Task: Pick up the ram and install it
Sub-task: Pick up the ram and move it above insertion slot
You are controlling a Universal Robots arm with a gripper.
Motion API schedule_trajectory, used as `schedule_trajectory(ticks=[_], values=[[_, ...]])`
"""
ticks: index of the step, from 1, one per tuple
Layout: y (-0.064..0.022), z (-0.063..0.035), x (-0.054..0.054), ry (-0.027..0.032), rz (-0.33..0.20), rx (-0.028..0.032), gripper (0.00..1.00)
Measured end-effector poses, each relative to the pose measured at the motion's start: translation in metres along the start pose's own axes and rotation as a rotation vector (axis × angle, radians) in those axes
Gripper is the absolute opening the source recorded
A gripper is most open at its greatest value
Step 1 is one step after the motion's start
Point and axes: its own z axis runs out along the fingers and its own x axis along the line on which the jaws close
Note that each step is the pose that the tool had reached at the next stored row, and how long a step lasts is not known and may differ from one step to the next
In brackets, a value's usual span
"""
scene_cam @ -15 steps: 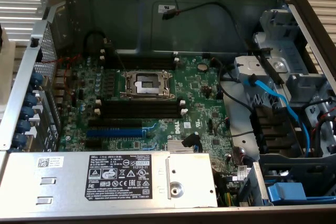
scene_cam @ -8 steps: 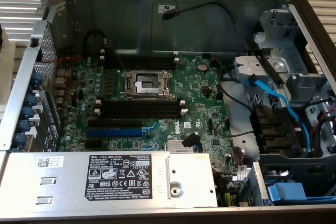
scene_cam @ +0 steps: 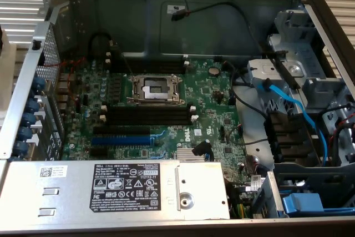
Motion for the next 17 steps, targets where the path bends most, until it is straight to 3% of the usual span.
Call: schedule_trajectory(ticks=[3,5,11,17], values=[[0.0011,0.0024,0.000,0.0037,0.000,0.0165,0.10],[0.0031,0.0051,-0.001,0.0050,0.000,0.0225,0.10],[0.0053,0.0140,-0.002,0.0044,0.000,0.0271,0.10],[0.0053,0.0140,-0.002,0.0048,0.000,0.0269,0.10]])
